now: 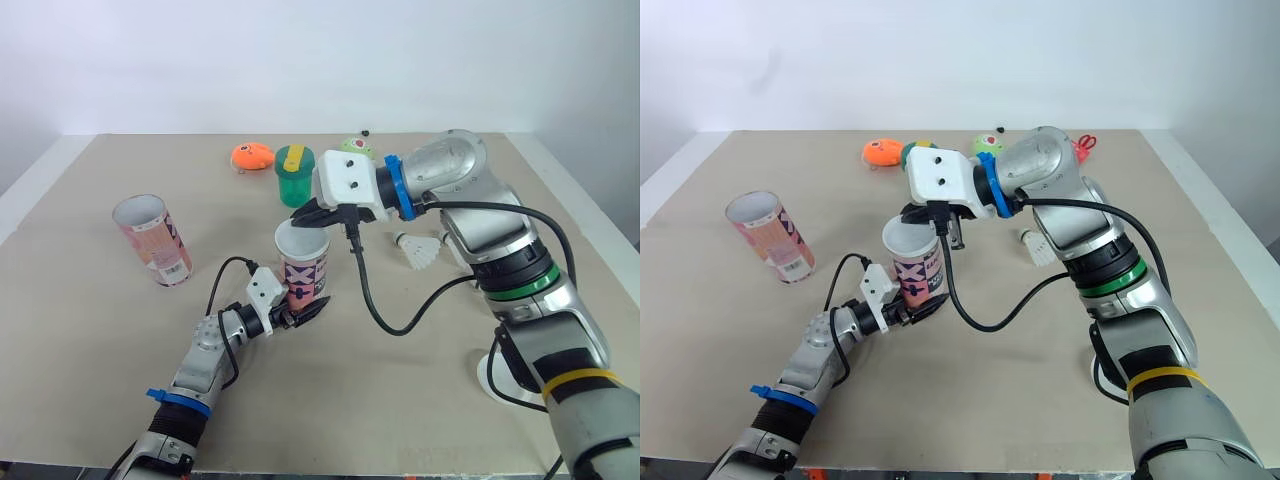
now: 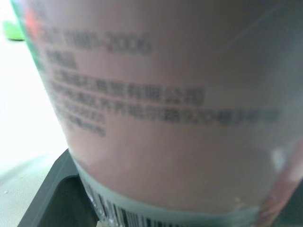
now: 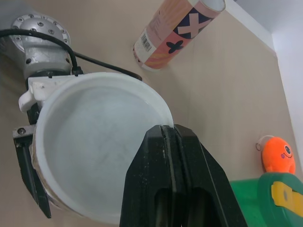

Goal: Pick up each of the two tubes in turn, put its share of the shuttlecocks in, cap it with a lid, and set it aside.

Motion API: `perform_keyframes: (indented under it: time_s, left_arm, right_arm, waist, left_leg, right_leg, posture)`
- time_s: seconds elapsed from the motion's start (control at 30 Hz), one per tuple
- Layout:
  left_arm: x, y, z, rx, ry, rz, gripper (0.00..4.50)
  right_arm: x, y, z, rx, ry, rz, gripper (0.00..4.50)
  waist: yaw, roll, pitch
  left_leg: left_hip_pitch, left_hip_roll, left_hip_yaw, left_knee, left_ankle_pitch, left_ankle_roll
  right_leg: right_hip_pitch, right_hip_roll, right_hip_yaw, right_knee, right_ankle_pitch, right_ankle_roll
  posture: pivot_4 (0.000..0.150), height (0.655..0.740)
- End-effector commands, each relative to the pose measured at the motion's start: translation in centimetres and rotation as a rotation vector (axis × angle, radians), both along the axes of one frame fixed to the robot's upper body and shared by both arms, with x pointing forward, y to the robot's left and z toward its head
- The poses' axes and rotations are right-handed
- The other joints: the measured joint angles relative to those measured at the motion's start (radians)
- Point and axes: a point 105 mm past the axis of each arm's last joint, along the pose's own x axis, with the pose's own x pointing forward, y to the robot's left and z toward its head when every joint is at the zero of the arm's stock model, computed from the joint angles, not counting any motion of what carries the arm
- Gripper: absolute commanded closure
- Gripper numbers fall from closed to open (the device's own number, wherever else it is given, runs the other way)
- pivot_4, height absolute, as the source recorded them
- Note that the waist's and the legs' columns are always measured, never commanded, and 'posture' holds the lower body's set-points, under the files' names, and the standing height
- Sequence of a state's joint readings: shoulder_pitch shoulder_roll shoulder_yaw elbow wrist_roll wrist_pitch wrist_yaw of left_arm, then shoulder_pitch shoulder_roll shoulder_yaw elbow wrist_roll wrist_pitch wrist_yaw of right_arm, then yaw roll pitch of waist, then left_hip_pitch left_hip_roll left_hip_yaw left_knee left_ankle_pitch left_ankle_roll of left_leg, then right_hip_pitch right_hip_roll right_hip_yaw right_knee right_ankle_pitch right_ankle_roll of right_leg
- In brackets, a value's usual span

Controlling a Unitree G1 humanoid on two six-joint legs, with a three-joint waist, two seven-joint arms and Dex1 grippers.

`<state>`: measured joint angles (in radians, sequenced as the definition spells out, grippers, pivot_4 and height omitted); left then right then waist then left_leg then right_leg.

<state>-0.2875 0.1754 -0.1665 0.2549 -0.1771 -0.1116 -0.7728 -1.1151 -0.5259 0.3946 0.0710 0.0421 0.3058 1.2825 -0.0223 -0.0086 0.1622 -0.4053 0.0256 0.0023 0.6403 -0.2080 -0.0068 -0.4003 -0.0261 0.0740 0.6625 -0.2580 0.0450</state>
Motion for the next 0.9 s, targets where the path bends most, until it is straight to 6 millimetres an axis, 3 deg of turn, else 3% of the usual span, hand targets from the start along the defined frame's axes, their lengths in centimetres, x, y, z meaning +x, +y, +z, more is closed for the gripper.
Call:
perform_keyframes:
  time_s: [0.03,0.5,0.9]
  left_arm:
    - [-0.6,0.4,-3.8,0.043,0.152,0.020,1.13]
    - [-0.8,0.3,-3.9,0.043,0.156,0.014,1.13]
    - [-0.9,0.3,-3.9,0.044,0.161,0.012,1.13]
  right_arm:
    - [0.0,0.1,-0.3,-0.021,-0.013,0.002,4.45]
    - [-0.5,1.7,-1.6,0.061,0.062,0.047,4.45]
    - [-0.3,2.0,-3.6,0.071,0.108,0.049,4.45]
  waist:
    - [0.000,0.000,0.000]
    - [-0.001,0.003,-0.002]
    - [-0.003,0.005,-0.012]
  left_leg:
    - [0.000,0.000,0.000,0.000,0.000,0.000]
    - [0.001,0.001,0.000,-0.003,0.002,-0.001]
    - [0.003,0.001,0.000,-0.005,0.002,-0.001]
  right_leg:
    - [0.000,0.000,0.000,0.000,0.000,0.000]
    - [-0.001,0.001,0.000,0.000,0.000,-0.002]
    - [-0.001,0.002,0.000,0.000,-0.001,-0.003]
  posture:
    - [0.150,0.7400]
    - [0.150,0.7400]
    - [0.150,0.7400]
